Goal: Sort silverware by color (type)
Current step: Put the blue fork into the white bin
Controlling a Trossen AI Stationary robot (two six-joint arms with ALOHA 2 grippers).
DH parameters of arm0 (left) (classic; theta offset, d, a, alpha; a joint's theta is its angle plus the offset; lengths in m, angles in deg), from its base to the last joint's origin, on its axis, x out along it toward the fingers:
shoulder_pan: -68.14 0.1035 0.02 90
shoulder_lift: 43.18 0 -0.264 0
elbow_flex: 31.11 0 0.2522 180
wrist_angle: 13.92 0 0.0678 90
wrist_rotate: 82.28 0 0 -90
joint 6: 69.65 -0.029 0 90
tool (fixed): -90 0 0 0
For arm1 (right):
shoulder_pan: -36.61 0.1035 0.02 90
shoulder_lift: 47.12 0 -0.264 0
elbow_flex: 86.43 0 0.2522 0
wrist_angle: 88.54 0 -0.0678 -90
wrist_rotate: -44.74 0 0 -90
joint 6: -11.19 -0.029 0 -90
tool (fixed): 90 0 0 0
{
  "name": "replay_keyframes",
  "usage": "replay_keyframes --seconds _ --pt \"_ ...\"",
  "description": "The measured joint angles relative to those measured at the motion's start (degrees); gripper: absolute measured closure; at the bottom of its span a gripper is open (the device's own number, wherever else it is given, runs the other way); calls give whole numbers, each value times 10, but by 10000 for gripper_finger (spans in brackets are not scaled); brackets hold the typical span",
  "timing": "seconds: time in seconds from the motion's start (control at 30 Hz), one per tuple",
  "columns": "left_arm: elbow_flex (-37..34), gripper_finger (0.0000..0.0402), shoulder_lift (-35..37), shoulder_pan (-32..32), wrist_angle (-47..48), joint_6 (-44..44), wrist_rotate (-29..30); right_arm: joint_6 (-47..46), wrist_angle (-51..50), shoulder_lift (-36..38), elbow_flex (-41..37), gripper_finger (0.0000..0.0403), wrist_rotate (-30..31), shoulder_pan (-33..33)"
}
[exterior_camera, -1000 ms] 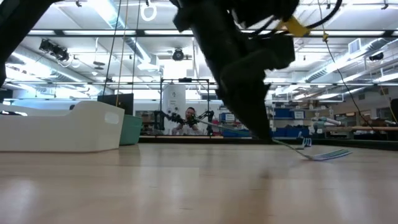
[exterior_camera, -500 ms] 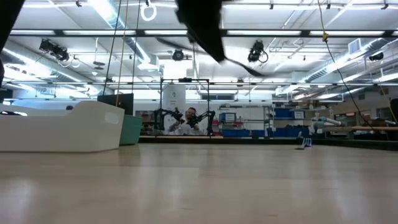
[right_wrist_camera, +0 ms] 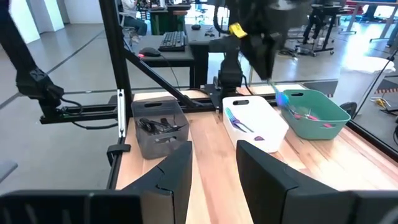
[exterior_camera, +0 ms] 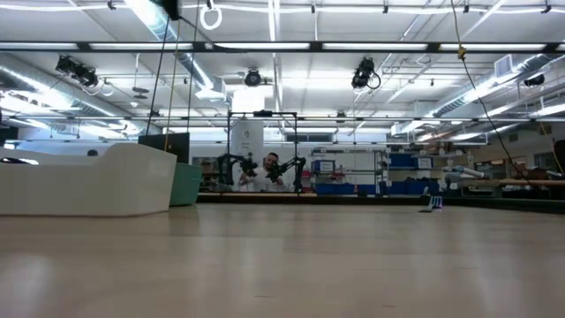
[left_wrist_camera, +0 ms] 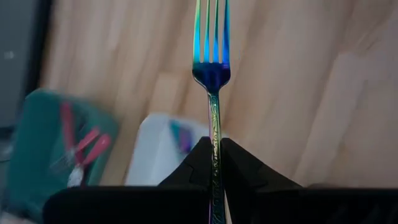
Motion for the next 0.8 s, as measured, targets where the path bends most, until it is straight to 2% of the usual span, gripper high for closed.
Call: replay_keyframes --seconds 0.1,0.23,0.43,0.6,0.8 --pt "-50 373 50 -29 8 30 23 0 -2 0 0 269 0 0" --pt "-155 371 131 -58 -5 102 35 2 -2 0 0 269 0 -1" --pt "-328 369 237 -69 -116 144 43 10 0 0 0 269 1 -12" --pt "-445 369 281 -56 -169 147 35 15 -2 0 0 269 -1 -31" --pt "-554 368 303 -48 -210 172 27 22 -5 0 0 269 -4 -45"
